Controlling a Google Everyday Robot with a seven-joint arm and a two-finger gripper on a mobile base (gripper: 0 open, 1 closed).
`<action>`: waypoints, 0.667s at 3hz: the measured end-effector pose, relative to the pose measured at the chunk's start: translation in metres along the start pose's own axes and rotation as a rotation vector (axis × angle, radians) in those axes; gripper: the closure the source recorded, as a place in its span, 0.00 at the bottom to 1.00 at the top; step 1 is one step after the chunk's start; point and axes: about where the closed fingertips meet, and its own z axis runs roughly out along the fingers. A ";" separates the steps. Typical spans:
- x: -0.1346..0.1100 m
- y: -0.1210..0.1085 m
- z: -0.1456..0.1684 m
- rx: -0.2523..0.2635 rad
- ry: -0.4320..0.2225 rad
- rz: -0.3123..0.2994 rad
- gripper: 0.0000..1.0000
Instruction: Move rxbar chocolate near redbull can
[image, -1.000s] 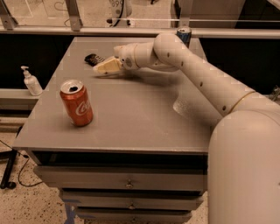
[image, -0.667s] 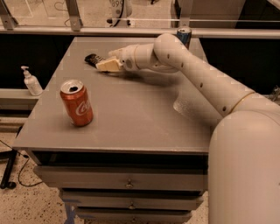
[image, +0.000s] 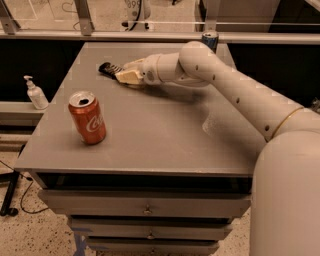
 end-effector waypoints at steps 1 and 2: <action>-0.016 0.006 -0.031 0.026 0.016 -0.047 1.00; -0.029 0.002 -0.089 0.107 0.073 -0.109 1.00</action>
Offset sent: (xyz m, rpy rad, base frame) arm -0.0620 -0.1446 0.1017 -0.2531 -0.1686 -0.1634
